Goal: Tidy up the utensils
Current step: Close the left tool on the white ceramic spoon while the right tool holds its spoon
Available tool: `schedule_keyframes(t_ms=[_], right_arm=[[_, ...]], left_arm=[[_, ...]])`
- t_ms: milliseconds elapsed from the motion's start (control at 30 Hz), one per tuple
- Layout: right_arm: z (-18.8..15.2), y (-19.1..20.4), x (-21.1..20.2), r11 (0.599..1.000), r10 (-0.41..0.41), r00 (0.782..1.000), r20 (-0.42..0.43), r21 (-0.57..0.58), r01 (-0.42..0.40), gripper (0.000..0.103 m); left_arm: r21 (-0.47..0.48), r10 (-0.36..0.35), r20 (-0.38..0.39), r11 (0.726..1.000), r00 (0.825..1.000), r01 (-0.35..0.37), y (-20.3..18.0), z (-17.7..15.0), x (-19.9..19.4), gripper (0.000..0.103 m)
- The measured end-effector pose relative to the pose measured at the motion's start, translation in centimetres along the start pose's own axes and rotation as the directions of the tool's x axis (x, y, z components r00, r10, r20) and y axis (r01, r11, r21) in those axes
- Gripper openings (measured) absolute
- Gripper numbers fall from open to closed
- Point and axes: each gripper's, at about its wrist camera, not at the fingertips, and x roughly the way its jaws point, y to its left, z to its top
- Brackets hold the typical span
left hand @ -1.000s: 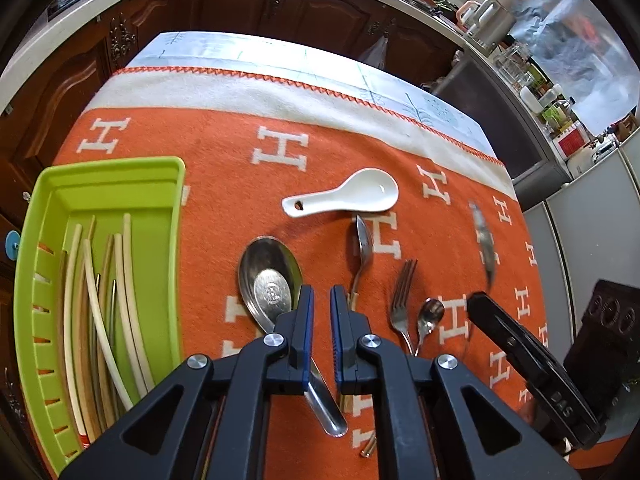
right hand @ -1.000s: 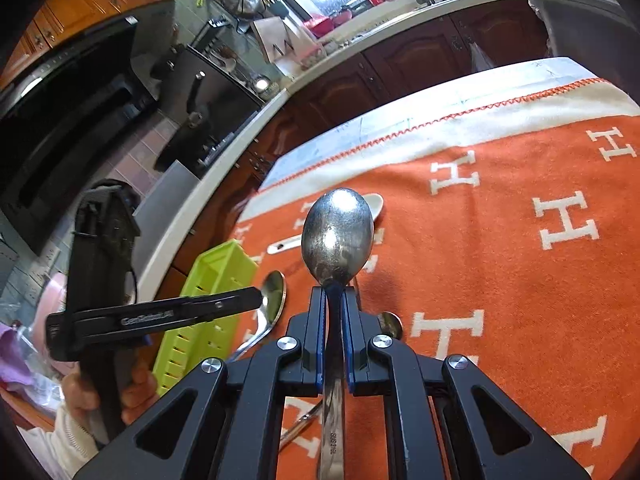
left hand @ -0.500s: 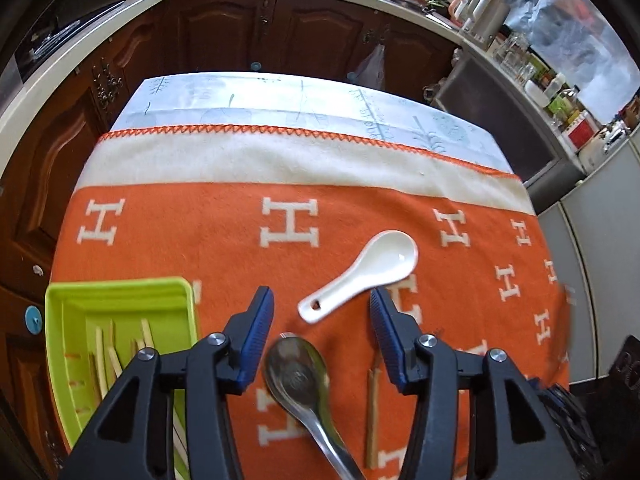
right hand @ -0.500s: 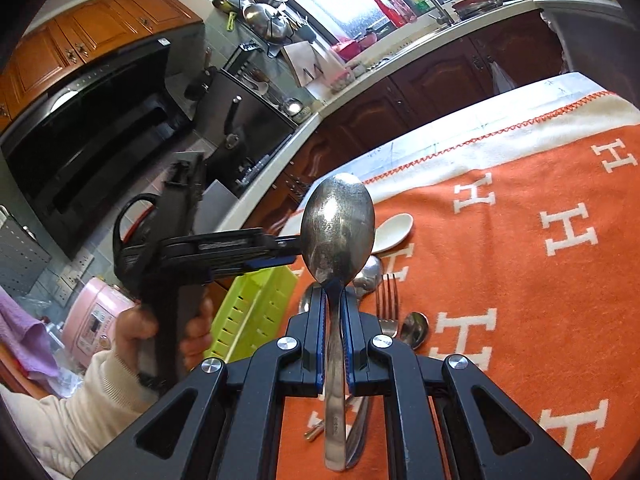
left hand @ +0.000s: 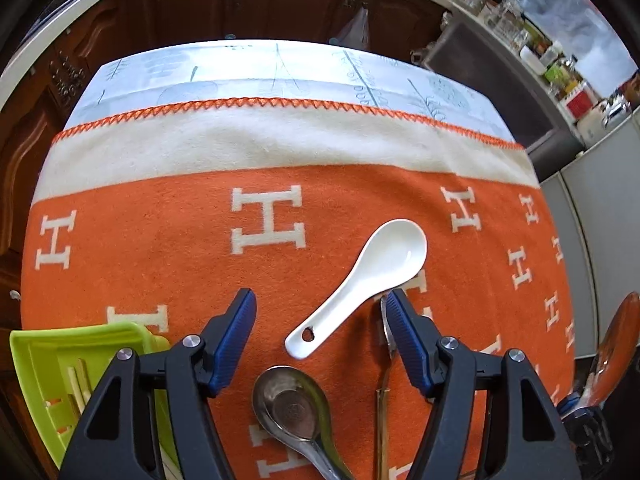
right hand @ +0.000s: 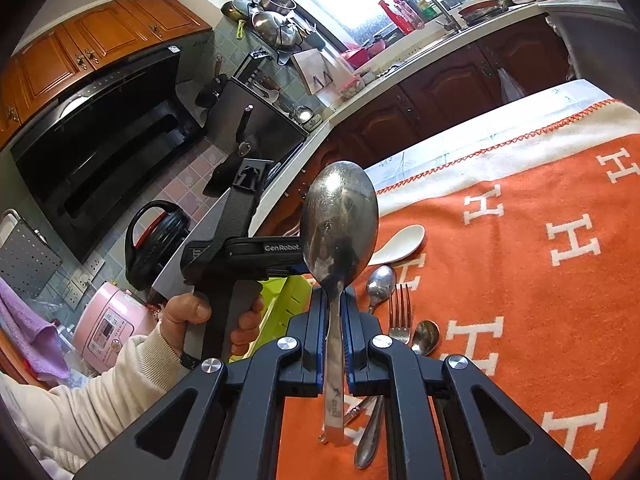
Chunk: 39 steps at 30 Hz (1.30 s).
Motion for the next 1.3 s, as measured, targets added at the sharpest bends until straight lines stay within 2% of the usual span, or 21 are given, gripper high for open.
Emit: schedule_keyframes(t_ms=[100,200,233,333,433,533,700,767,833,1200,1300], right_arm=[[0.3,0.1,0.3,1.0,-0.006,1.0,-0.001,0.009,0.006,0.007],[0.4,0.0,0.3,1.0,-0.009,1.0,-0.004,0.023,0.009,0.007],[0.4,0.1,0.3,1.0,-0.013,1.0,-0.004,0.025,0.013,0.007],[0.4,-0.1,0.3,0.999,-0.018,1.0,-0.005,0.032,0.018,0.007],[0.4,-0.2,0.4,0.999,-0.017,1.0,-0.006,0.038,0.017,0.007],[0.4,-0.3,0.5,0.999,-0.019,1.0,-0.006,0.038,0.019,0.007],[0.5,-0.1,0.7,0.999,-0.019,1.0,-0.007,0.04,0.019,0.007],[0.6,-0.1,0.7,0.999,-0.018,1.0,-0.008,0.04,0.019,0.007],[0.6,-0.2,0.7,0.999,-0.019,1.0,-0.01,0.041,0.02,0.007],[0.7,-0.4,1.2,0.999,-0.023,0.999,-0.027,0.048,0.024,0.007],[0.9,-0.5,1.5,0.998,-0.026,0.999,-0.03,0.051,0.027,0.007]], left_arm=[[0.006,-0.006,-0.004,1.0,1.0,0.006,0.1,0.0,0.0,0.065],[-0.008,-0.02,-0.007,1.0,1.0,0.02,0.3,0.1,-0.2,0.057],[-0.012,-0.022,-0.009,1.0,1.0,0.022,0.5,0.1,-0.3,0.052],[-0.007,-0.049,-0.034,0.999,0.998,0.049,0.8,0.1,-0.6,0.022],[0.063,0.005,-0.021,0.998,1.0,-0.003,-0.1,-0.1,-1.1,0.021],[0.088,-0.002,-0.062,0.996,0.998,0.007,-0.5,0.0,-0.6,0.022],[0.03,-0.061,-0.15,0.997,0.987,0.066,0.4,0.2,1.2,0.026],[-0.011,-0.11,-0.146,0.994,0.983,0.109,0.9,0.4,1.2,0.033],[-0.043,-0.137,-0.146,0.99,0.98,0.132,1.2,0.5,1.3,0.035],[-0.059,-0.157,-0.142,0.987,0.977,0.15,0.6,-0.3,1.3,0.036],[-0.086,-0.189,-0.136,0.98,0.972,0.179,0.5,-0.4,1.5,0.034]])
